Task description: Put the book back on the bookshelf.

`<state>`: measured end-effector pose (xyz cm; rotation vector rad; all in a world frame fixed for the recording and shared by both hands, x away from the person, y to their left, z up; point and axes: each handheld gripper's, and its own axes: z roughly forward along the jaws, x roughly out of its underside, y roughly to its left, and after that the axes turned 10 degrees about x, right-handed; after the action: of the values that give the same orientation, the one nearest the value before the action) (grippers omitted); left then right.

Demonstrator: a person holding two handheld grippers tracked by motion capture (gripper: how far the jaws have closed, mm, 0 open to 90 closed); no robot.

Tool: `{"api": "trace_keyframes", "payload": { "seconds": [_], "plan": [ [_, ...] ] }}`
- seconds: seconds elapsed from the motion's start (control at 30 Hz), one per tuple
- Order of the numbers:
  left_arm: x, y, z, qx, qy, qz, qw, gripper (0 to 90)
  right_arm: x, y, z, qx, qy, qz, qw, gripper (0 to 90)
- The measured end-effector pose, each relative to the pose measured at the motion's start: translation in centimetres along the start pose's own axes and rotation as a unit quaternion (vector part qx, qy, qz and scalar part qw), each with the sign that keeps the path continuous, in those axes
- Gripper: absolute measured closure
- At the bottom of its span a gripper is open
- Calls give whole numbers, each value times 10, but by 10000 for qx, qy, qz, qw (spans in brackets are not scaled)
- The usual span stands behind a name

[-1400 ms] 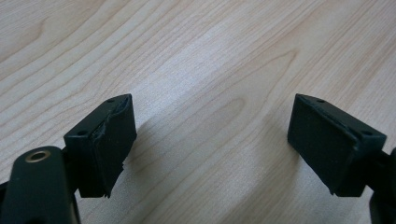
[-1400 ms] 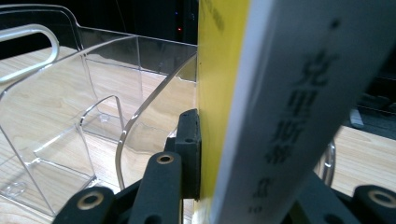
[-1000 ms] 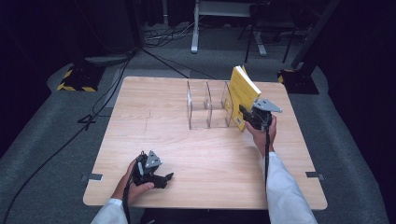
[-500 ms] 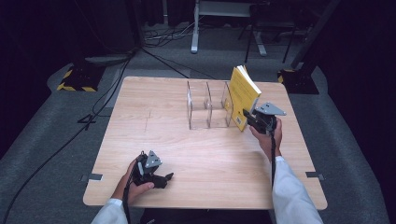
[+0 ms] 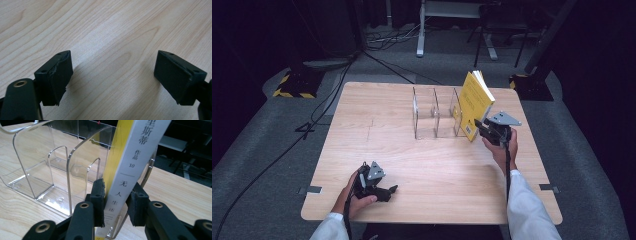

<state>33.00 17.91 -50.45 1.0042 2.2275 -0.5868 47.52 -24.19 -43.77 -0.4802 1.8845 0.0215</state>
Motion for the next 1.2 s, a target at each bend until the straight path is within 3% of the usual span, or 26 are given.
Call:
{"api": "trace_keyframes", "payload": {
  "seconds": [0.63, 0.9, 1.2],
  "plan": [
    [0, 0, 0, -5, 6, 22, 10000, 160, -4, -16, -13, -318, 271, -203, 9989, 596],
    [0, 0, 0, -18, -2, -7, 10000, 155, -9, -14, -17, -456, 491, -485, 9966, 535],
    [-1, 0, 1, 10, -8, -27, 10000, 153, -10, -16, -20, -540, 667, -560, 9947, 480]
  ]
}}
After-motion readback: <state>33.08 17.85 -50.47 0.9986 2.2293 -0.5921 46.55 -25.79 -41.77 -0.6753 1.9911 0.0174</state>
